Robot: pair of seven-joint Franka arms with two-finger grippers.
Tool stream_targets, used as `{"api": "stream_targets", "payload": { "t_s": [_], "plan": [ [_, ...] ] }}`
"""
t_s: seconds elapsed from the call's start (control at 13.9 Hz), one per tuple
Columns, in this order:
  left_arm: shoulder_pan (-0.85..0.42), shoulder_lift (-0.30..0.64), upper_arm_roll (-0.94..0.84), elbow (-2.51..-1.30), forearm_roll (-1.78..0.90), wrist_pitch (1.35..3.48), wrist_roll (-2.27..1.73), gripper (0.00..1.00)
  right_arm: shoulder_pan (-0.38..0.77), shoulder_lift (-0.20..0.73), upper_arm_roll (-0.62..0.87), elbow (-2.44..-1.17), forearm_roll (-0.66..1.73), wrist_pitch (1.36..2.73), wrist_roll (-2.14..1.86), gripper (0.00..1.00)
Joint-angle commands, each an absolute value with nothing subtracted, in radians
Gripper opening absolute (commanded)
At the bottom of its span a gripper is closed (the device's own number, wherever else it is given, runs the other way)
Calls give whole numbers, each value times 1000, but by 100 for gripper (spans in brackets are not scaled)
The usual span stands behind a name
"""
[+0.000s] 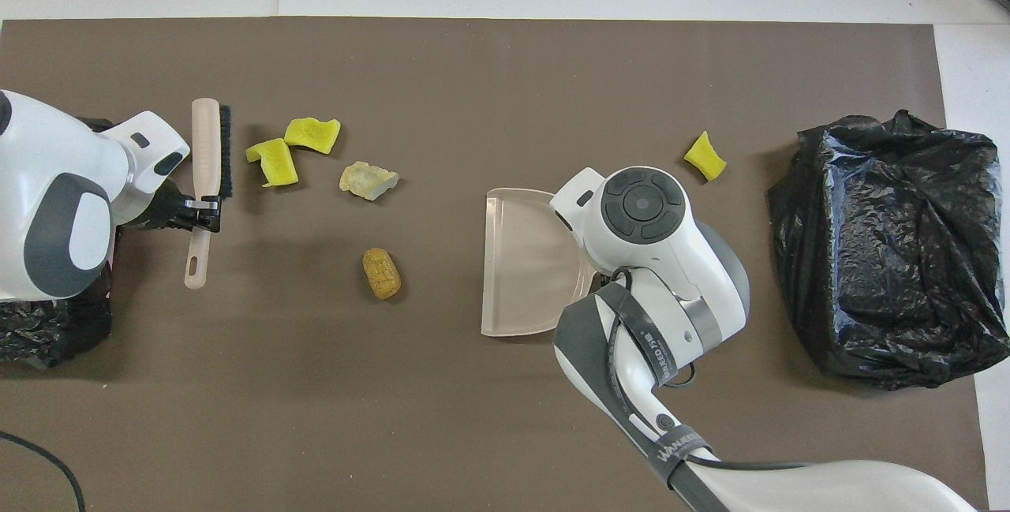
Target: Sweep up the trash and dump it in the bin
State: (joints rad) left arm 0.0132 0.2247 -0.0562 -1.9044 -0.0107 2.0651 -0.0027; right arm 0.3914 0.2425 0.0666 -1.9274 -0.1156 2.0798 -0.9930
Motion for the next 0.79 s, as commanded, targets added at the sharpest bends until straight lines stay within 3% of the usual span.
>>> {"api": "stream_targets", "payload": {
  "t_s": [0.0,0.29,0.72],
  "plan": [
    [29,342,-67,-1790,38,2101,49,0,387,215,72,-1960,-127,2105,-979,0],
    [8,366,-75,-1795,29,2111,233,0,388,216,72,-1980,-127,2129,-977,0],
    [-135,347,-78,-1805,25,2004,244,0,388,215,72,-1982,-127,2129,-977,0]
  ]
}}
